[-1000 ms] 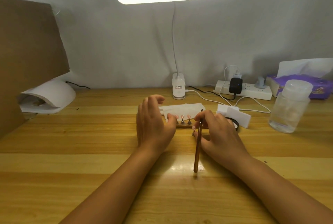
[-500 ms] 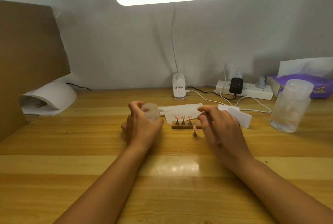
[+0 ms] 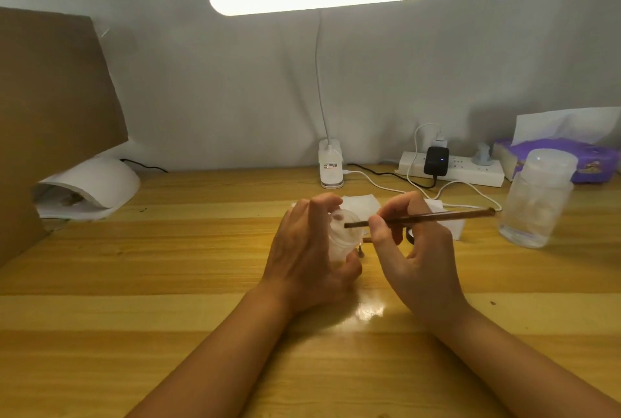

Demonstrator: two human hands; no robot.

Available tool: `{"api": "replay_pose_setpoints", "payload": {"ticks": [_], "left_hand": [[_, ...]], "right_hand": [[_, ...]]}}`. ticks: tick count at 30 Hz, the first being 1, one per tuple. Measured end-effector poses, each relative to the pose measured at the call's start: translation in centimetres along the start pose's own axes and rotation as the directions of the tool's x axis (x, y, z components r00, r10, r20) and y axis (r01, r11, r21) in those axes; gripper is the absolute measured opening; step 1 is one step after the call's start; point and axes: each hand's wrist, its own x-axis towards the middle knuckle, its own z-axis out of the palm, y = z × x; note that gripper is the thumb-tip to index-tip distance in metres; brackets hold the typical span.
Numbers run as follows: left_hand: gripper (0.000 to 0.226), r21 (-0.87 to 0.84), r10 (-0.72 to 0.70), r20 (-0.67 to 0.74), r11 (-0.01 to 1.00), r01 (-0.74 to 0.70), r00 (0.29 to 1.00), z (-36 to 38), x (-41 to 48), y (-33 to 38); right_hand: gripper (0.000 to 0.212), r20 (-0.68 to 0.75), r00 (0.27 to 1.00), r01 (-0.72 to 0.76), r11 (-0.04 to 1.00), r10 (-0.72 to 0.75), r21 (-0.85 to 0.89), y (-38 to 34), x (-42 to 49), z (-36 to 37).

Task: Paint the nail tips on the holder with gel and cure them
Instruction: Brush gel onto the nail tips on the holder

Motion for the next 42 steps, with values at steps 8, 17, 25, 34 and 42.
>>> {"api": "replay_pose_setpoints", "payload": {"ticks": [8, 17, 25, 34, 42], "left_hand": [[0.071, -0.003, 0.027, -0.013, 1.000, -0.027, 1.000, 0.2, 0.0, 0.3], [0.076, 0.014, 0.064, 0.012, 0.998, -0.064, 0.998, 0.1, 0.1, 0.5], [0.072, 0.021, 0.049, 0.006, 0.999, -0.049, 0.999, 0.1, 0.1, 0.4], [0.067, -0.003, -0.047, -0.049, 0.999, 0.047, 0.998, 0.0, 0.1, 0.2], [0.063, 0.059, -0.116, -0.113, 0.991, 0.124, 0.987, 0.3, 0.1, 0.0]], "right_hand": [[0.013, 0.081, 0.994, -0.062, 0.995, 0.067, -0.073, 1.2, -0.2, 0.4], [0.012, 0.095, 0.995, -0.029, 0.993, 0.040, -0.113, 1.5, -0.2, 0.5], [0.013, 0.086, 0.996, 0.008, 0.991, 0.004, -0.131, 1.1, -0.2, 0.4], [0.014, 0.059, 0.998, 0.002, 0.996, 0.003, -0.090, 0.6, -0.2, 0.2], [0.011, 0.042, 0.999, 0.030, 0.997, -0.027, -0.067, 0.2, -0.1, 0.0]]}}
